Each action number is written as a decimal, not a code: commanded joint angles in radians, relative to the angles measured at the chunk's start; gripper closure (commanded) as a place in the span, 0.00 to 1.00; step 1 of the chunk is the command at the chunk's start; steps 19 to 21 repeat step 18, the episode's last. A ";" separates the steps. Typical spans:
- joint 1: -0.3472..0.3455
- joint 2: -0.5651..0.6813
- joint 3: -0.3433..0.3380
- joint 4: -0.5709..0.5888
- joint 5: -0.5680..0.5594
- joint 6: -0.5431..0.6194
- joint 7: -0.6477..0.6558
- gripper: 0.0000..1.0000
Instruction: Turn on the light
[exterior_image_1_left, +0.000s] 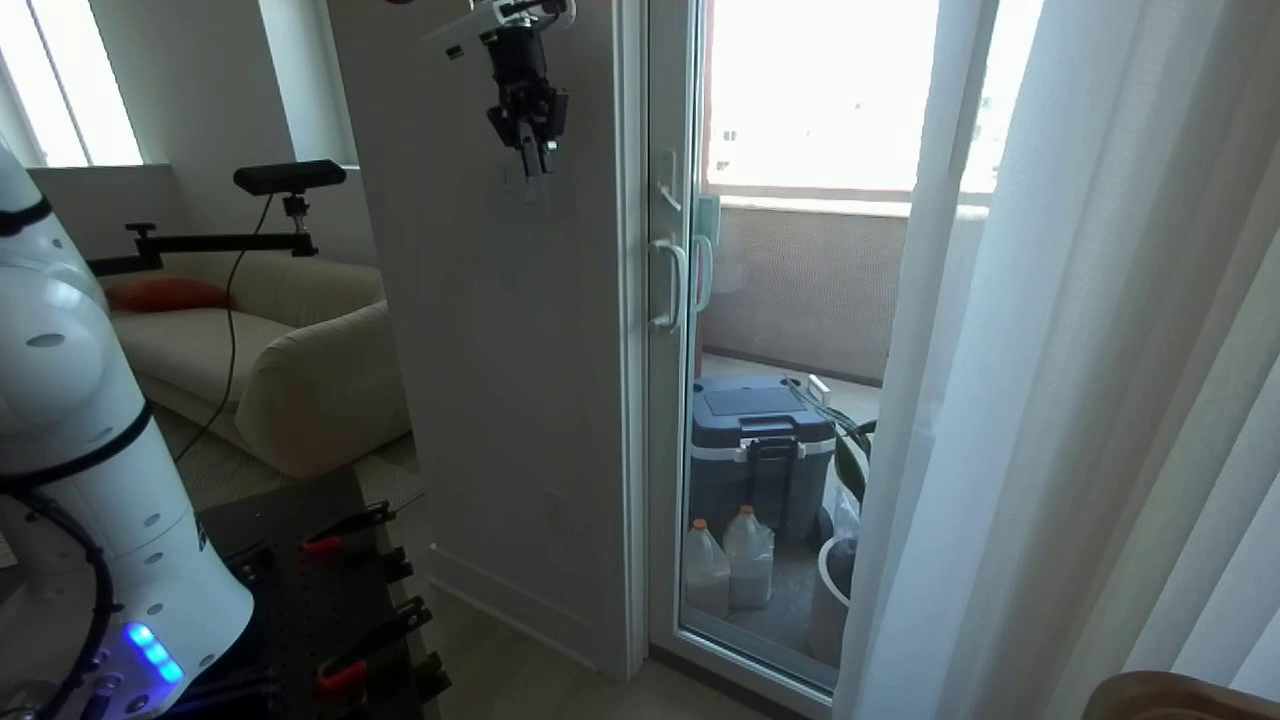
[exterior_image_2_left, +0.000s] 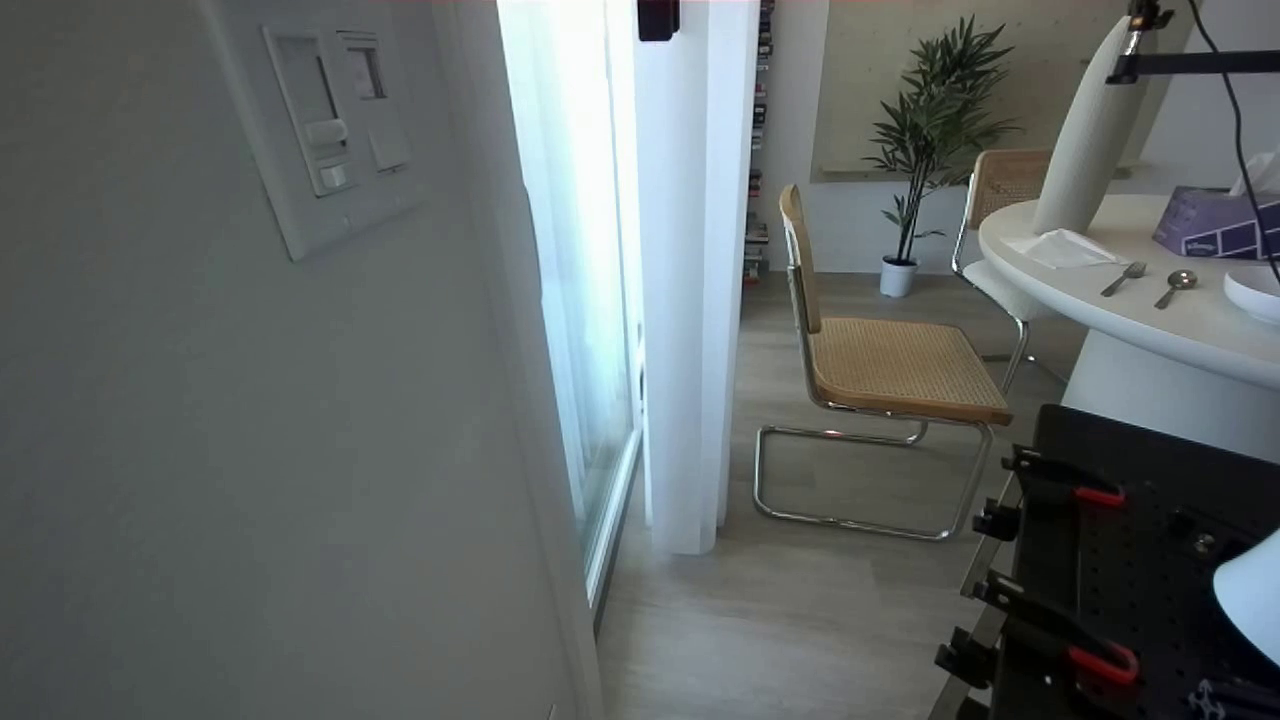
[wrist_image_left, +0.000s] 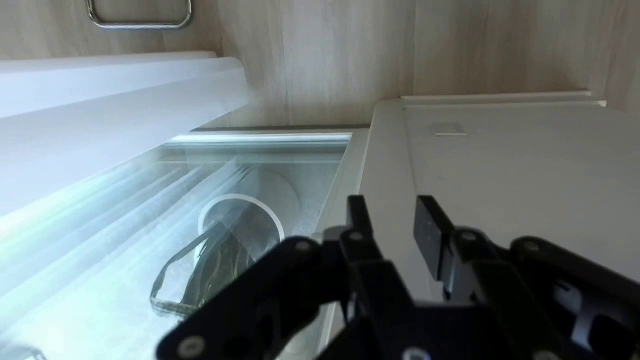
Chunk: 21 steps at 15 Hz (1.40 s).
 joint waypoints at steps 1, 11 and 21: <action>-0.023 0.033 -0.026 0.112 0.026 -0.148 -0.114 0.37; -0.043 0.025 -0.053 0.175 0.028 -0.298 -0.205 0.00; -0.042 0.023 -0.048 0.144 0.025 -0.268 -0.190 0.00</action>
